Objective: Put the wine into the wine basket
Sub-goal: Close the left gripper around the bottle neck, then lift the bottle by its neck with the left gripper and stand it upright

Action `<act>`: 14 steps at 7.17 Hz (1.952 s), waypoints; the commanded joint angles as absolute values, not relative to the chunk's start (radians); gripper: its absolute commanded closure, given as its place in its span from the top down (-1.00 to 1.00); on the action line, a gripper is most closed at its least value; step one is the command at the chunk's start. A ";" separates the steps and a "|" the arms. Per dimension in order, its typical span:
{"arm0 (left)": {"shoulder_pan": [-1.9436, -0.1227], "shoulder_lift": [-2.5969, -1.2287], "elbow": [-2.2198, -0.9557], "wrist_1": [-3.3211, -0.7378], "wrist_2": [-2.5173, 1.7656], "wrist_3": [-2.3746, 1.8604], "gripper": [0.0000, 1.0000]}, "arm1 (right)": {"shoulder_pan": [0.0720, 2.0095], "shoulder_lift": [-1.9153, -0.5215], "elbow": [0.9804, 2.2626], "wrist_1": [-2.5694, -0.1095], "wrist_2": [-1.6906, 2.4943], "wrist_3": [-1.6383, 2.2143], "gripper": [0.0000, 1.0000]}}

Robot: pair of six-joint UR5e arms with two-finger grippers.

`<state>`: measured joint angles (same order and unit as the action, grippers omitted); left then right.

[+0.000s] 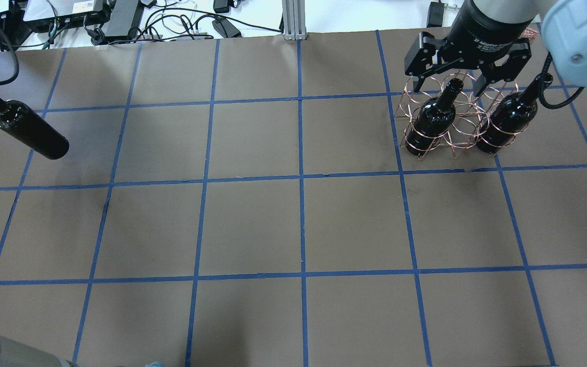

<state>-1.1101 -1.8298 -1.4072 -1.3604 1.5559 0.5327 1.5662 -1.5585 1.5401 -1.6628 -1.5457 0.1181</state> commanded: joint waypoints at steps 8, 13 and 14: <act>-1.647 -1.577 -1.736 -1.358 1.562 -0.179 -1.00 | 1.566 -1.559 1.540 -1.663 -1.546 0.118 1.00; -1.654 -1.546 -1.827 -1.408 1.563 -0.153 -1.00 | 1.566 -1.559 1.540 -1.663 -1.546 0.118 1.00; -1.654 -1.543 -1.827 -1.419 1.563 -0.153 -1.00 | 1.566 -1.559 1.540 -1.663 -1.546 0.118 1.00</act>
<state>-1.6534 -1.5460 -1.8230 -1.3995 1.5636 -0.1553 1.5662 -1.5585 1.5401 -1.6628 -1.5463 0.1181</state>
